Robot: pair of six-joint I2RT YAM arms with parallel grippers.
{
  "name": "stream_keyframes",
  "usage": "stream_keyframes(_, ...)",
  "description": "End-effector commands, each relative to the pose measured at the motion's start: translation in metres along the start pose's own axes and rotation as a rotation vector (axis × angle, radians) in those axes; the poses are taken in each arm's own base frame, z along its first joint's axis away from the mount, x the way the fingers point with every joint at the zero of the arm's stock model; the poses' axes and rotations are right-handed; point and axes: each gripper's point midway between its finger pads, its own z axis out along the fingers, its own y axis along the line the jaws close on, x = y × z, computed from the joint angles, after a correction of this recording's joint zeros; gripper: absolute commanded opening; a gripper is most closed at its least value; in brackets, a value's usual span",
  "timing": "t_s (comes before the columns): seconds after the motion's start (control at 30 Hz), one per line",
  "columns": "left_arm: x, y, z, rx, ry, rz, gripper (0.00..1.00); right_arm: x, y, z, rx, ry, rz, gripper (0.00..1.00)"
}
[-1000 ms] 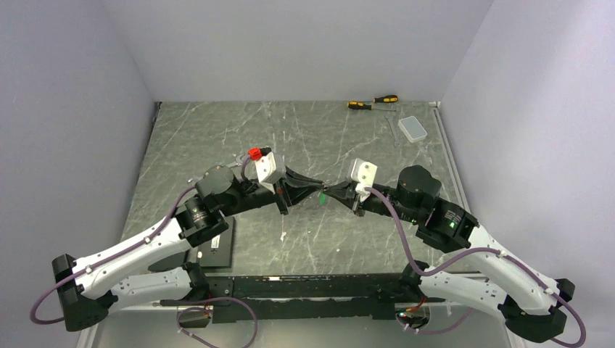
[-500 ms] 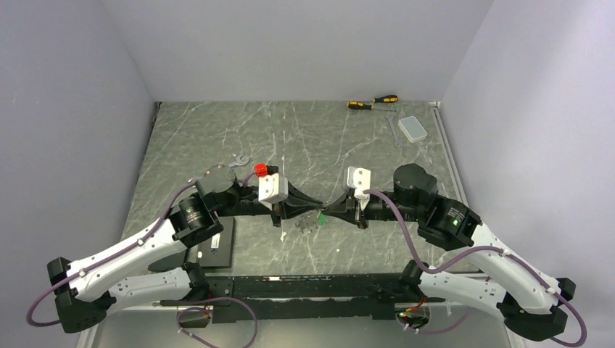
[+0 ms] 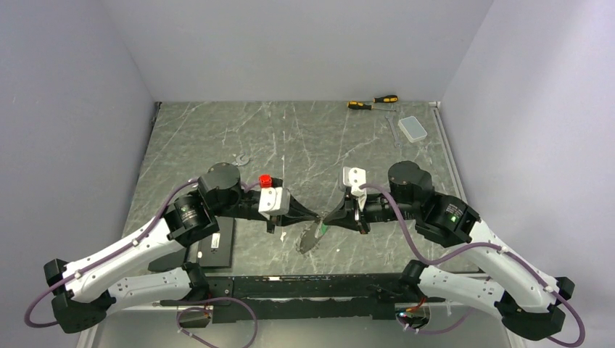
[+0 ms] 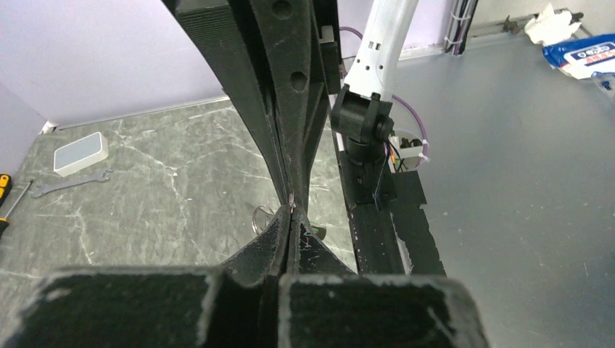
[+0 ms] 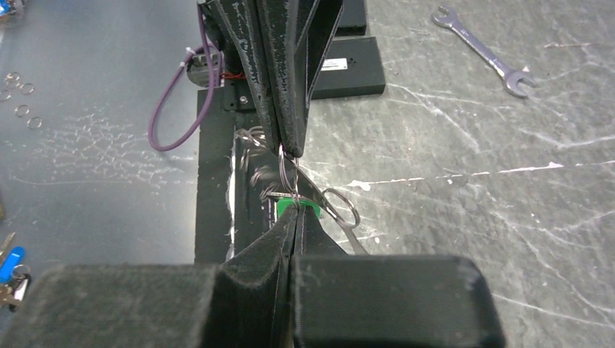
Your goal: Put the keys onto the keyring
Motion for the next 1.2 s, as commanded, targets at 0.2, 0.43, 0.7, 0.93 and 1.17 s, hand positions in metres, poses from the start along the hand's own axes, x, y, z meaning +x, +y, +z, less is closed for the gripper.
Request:
stream_keyframes(0.2,-0.006,-0.014,0.004,0.111,0.003,0.053,0.0,-0.01,-0.001,0.0,-0.033,-0.018,0.075,0.0)
stream_keyframes(0.43,-0.008,-0.012,0.003,0.096,-0.011,0.062,0.0,-0.001,-0.001,0.005,-0.066,-0.014,0.096,0.0)
stream_keyframes(0.7,-0.016,-0.016,0.001,0.103,-0.068,0.071,0.0,-0.007,0.003,-0.001,-0.178,-0.099,0.13,0.0)
stream_keyframes(0.93,-0.019,0.003,0.006,0.002,-0.086,0.041,0.0,-0.008,-0.015,0.001,-0.093,-0.06,0.158,0.0)
stream_keyframes(1.17,-0.032,0.037,0.013,-0.193,-0.214,-0.131,0.0,-0.006,-0.061,-0.006,0.2,-0.086,0.148,0.0)
